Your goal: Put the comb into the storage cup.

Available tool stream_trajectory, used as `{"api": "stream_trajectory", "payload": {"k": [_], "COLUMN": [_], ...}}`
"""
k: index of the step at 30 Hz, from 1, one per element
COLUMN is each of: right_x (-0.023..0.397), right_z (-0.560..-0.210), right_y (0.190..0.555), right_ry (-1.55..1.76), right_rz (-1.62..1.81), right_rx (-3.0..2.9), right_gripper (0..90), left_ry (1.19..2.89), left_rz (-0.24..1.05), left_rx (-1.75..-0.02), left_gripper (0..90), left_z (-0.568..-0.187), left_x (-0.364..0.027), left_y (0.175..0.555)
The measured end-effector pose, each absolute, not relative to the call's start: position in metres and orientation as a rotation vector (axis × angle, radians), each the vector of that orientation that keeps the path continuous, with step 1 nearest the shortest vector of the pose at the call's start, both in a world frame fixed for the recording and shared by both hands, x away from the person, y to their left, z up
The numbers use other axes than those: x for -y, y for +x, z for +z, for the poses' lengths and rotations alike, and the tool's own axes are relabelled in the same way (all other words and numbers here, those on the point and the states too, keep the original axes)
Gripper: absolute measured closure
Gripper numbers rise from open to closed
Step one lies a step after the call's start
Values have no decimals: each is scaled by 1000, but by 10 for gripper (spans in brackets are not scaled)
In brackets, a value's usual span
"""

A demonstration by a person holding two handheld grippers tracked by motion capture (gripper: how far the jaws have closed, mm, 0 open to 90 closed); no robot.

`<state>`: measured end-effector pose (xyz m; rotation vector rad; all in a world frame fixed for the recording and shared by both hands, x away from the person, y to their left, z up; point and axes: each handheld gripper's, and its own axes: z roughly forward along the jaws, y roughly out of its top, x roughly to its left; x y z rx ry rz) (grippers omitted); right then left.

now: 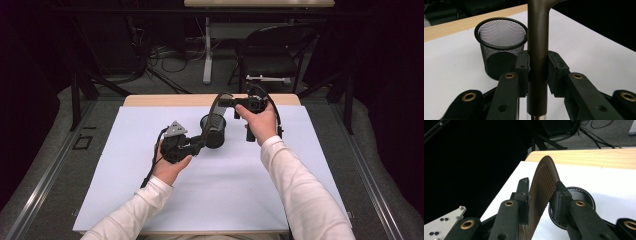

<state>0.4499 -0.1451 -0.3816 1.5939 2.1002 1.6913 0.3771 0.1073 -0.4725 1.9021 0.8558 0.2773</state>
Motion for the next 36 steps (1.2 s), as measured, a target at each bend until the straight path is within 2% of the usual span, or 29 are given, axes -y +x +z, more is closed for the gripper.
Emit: {"api": "stream_trajectory", "payload": {"k": [8, 19, 26, 36], "right_x": [146, 146, 147, 149], "right_z": [-382, -383, -383, -383], "right_y": [451, 452, 452, 453], "right_ry": [1648, 1699, 1728, 1759], "right_rz": [1692, 1708, 1710, 1728], "right_rx": [-2098, -2085, -2086, -2086], "right_gripper": [765, 781, 829, 852], "left_ry": [1898, 1902, 1899, 1897], "left_rz": [261, 262, 260, 256], "left_rx": [-853, -842, -841, -842], "left_gripper": [727, 727, 727, 727], "left_z": [-472, -473, -473, -474], "left_x": [-106, -104, -103, -102], "left_y": [377, 375, 375, 375]}}
